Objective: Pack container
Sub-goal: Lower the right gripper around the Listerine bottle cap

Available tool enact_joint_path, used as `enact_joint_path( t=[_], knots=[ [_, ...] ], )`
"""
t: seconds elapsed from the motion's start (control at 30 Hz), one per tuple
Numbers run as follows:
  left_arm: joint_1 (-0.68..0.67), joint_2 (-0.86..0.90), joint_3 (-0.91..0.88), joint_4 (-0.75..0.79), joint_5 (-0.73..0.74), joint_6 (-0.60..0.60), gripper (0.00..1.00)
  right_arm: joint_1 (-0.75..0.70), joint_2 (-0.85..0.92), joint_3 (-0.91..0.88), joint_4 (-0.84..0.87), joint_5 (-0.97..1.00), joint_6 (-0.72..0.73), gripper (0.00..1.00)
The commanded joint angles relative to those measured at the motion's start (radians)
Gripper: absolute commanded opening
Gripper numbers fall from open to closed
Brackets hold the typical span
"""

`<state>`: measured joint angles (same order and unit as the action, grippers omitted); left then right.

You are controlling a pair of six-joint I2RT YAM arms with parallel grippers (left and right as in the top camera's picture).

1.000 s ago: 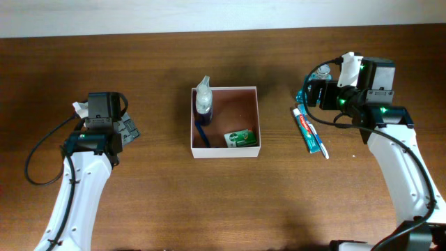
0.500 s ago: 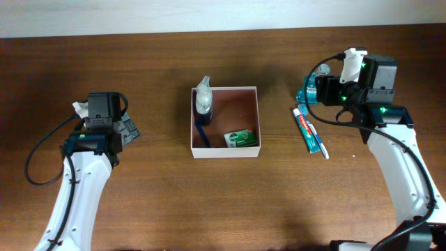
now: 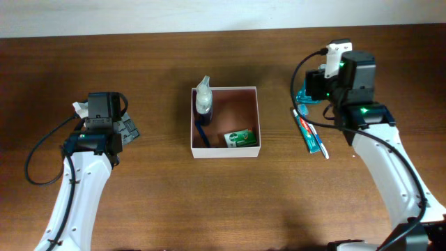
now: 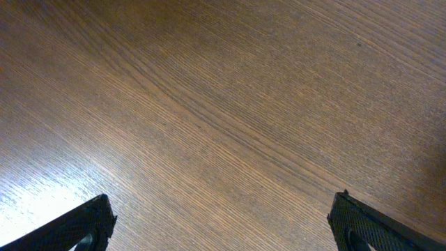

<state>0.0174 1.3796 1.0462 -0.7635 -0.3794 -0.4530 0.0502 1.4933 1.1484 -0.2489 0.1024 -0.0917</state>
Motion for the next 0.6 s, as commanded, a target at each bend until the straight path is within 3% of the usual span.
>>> enact_joint_path(
  t=[0.0,0.17,0.57],
  knots=[
    [0.003,-0.016,0.021,-0.001,-0.018,0.006,1.0,0.001,0.036,0.017,0.012,0.145,-0.009,0.81],
    [0.003,-0.017,0.021,-0.001,-0.018,0.006,0.99,0.001,0.085,0.017,0.027,0.134,-0.009,0.88],
    [0.003,-0.016,0.021,-0.001,-0.018,0.006,0.99,0.001,0.13,0.017,0.09,0.134,-0.005,0.89]
  ],
)
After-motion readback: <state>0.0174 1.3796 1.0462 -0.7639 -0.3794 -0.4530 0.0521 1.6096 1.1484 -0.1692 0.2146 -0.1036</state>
